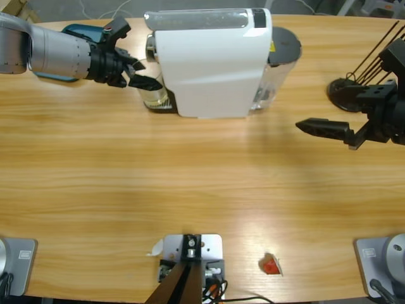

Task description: Pour coffee

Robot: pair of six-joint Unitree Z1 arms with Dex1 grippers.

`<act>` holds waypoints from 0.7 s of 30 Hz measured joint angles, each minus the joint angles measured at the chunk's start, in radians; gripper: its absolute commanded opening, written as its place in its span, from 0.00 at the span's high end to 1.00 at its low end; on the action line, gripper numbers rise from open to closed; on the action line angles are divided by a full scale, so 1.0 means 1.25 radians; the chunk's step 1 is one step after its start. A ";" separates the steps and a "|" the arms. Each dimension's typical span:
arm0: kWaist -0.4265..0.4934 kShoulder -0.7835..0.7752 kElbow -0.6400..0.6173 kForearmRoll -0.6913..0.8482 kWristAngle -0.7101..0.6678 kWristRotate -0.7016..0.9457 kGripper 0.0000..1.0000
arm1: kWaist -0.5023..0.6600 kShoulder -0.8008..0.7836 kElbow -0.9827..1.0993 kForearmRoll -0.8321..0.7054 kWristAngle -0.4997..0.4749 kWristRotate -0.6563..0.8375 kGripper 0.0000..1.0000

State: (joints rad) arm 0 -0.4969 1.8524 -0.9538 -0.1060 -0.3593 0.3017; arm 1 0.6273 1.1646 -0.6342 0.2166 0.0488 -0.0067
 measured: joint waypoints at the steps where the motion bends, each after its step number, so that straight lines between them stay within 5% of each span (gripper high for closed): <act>1: 0.000 0.000 0.000 0.000 0.000 -0.003 1.00 | 0.000 0.000 0.001 -0.002 0.001 0.000 0.00; 14: 0.010 -0.044 0.021 -0.001 0.004 -0.057 1.00 | 0.000 0.000 0.003 -0.004 0.002 0.000 0.00; 21: 0.113 -0.119 0.063 -0.001 0.077 -0.074 1.00 | 0.000 0.000 0.003 -0.004 0.002 0.000 0.00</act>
State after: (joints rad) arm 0 -0.3561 1.7038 -0.8753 -0.1072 -0.2627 0.2098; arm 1 0.6273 1.1646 -0.6307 0.2112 0.0517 -0.0067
